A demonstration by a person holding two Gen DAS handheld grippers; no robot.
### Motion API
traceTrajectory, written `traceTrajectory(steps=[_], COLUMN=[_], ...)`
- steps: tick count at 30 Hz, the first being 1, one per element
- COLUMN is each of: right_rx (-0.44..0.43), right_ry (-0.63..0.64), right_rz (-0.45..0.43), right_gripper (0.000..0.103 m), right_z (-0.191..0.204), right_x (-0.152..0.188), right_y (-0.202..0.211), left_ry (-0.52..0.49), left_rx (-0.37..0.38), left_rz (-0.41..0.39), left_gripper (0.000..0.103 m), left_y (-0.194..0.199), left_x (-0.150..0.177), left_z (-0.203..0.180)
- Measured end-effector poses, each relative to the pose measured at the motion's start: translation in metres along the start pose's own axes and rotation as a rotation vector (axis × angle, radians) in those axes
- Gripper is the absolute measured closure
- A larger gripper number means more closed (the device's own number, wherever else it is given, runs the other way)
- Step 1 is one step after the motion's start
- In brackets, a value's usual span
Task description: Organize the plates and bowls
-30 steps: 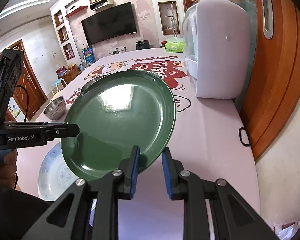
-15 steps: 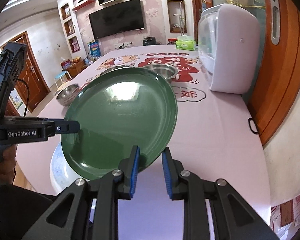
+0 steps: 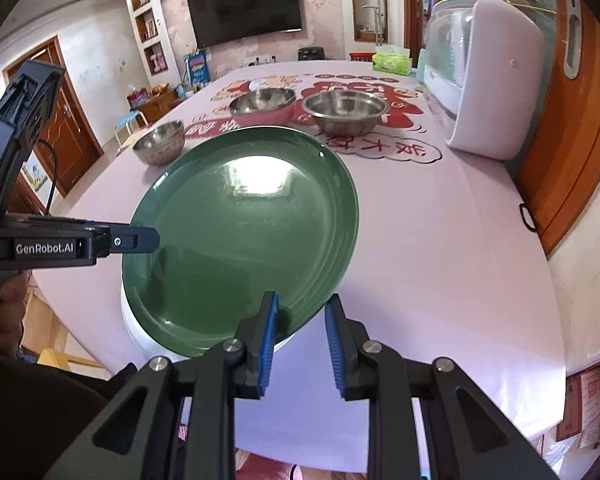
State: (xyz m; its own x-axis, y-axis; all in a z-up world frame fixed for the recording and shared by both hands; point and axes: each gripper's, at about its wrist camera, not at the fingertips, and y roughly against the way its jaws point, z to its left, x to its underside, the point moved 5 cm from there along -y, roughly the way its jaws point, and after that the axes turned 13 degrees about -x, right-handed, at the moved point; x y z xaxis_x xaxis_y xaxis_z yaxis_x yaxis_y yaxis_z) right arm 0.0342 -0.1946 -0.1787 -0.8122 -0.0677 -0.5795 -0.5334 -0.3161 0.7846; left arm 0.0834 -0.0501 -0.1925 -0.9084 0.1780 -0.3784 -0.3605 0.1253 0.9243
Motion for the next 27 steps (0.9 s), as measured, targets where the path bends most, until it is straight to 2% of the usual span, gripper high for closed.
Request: traceTrajectory(steps=[16,19,27], right_rx=[0.003,0.002,-0.060], right_ry=[0.026,0.051,0.132], right_rz=[0.120,0.114,0.153], right_gripper=[0.076,0.075,0.075], right_z=[0.022,0.028,0.058], right_x=[0.011,0.008,0.006], right_y=[-0.029,-0.032,-0.049], left_ry=[0.030,0.037,0.048], left_rx=[-0.040,-0.051,-0.057], left_rz=[0.102,0.111,0.122], left_gripper=[0.076,0.076,0.076], left_y=[-0.026,-0.030,-0.032], left_x=[0.015,0.015,0.015], left_z=[0.027,0.033,0.049])
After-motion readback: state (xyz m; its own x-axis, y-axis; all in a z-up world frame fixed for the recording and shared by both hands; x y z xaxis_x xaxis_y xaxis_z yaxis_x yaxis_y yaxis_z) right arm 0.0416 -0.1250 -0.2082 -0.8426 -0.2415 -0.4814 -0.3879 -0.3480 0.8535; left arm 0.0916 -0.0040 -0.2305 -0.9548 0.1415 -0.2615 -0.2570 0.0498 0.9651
